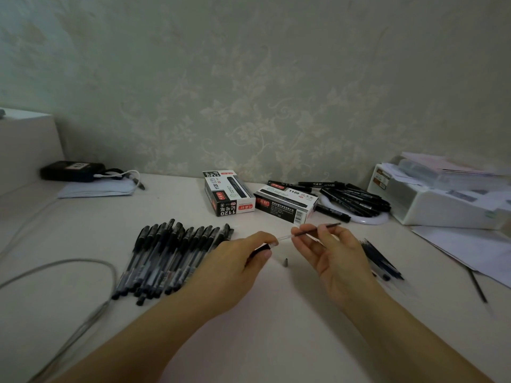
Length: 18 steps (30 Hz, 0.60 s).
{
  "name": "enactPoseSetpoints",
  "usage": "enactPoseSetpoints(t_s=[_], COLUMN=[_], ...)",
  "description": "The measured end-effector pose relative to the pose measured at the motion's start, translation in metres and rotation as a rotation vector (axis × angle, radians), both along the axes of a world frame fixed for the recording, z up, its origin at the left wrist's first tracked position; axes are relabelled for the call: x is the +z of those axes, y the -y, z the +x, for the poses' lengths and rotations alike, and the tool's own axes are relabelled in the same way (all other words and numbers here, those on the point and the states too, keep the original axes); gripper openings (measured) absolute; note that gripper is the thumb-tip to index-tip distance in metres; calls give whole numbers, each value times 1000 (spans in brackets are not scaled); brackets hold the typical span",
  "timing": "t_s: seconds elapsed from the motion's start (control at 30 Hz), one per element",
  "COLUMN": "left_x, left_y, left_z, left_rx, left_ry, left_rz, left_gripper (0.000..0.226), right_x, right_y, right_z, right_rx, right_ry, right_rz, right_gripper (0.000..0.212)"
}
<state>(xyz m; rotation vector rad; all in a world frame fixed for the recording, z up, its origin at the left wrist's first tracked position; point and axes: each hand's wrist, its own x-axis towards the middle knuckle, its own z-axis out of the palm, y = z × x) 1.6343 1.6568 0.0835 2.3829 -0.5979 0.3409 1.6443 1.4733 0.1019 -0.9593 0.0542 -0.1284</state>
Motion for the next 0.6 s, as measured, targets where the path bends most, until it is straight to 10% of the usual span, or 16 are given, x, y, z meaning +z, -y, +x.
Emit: enactPoseSetpoints(t_s=[0.27,0.6], left_x=[0,-2], left_y=[0,-1], left_z=[0,1], left_rx=[3,32], left_ry=[13,-3], left_rz=[-9,-40], left_gripper=[22,24], right_x=[-10,-12], right_y=[2,6], right_z=[1,-5], right_rx=[83,8], right_ry=[73,169], right_rz=[-189,-1286], right_gripper=[8,32])
